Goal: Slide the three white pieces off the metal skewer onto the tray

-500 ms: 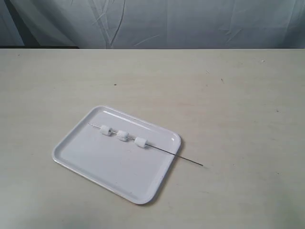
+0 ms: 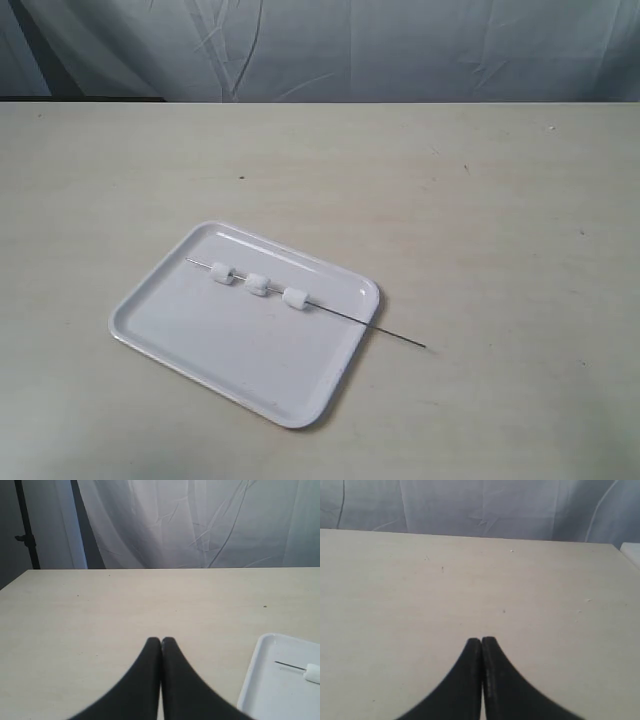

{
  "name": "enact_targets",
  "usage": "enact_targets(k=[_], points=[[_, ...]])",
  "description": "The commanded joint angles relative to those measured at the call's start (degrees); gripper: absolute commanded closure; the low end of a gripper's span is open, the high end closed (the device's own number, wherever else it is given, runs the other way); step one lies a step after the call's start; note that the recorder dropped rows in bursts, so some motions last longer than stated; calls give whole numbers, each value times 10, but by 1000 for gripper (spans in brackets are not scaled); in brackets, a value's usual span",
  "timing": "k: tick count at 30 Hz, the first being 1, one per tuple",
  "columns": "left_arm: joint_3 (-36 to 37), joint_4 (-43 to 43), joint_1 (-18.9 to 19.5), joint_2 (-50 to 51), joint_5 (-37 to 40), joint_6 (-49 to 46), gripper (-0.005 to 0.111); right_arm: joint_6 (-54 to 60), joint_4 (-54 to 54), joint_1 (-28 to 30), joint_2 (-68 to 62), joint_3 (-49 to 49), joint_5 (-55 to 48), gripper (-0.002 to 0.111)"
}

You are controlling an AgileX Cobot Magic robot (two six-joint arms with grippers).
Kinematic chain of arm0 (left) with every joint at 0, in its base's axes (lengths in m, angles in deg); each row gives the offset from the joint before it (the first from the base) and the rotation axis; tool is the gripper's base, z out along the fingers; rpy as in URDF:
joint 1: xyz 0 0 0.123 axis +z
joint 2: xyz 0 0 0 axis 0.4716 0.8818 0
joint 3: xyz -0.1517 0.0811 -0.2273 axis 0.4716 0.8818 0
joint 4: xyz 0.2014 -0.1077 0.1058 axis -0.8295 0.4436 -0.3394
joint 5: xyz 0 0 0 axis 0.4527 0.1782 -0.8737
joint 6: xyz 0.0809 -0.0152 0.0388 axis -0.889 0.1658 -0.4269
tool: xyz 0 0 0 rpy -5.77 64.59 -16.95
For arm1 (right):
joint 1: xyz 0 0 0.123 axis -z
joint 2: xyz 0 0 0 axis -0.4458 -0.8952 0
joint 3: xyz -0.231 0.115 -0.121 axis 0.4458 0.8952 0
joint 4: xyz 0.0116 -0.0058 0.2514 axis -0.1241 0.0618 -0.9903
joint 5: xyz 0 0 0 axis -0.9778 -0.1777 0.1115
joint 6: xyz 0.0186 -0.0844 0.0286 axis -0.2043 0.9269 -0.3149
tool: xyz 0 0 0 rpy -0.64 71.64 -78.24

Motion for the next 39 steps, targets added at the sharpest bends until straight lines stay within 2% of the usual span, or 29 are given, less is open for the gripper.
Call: enact_targets(k=[1,7,12,20,23,26,30,33,36,39], points=[[3,-2,0,-2,1,-1,107,4,7,-2,3,1,131,109],[3,-2,0,-2,1,-1,107,4,-12,-2,3,1,421,109],[3,-2,0,-2,1,-1,107,3,-13,-2,3,1,601,109],[3,-2,0,-2,1,-1,107,3,-7,-2,3,1,803,109],[3,-2,0,-2,1,-1,107,3,38,-2,3,-28,827,109],[3,-2,0,-2,1,-1,107,-11,102,-2,3,-90,752,109],[3,-2,0,-2,1,-1,107,-74,137,-2,3,-214,463,109],[3,-2,0,-2,1,-1,107,-111,118,-3,-31,-301,260,109],[3,-2,0,-2,1,-1,107,-181,22,-12,-79,-379,81,109],[3,-2,0,-2,1,-1,107,-176,12,-12,-140,-436,-63,109]])
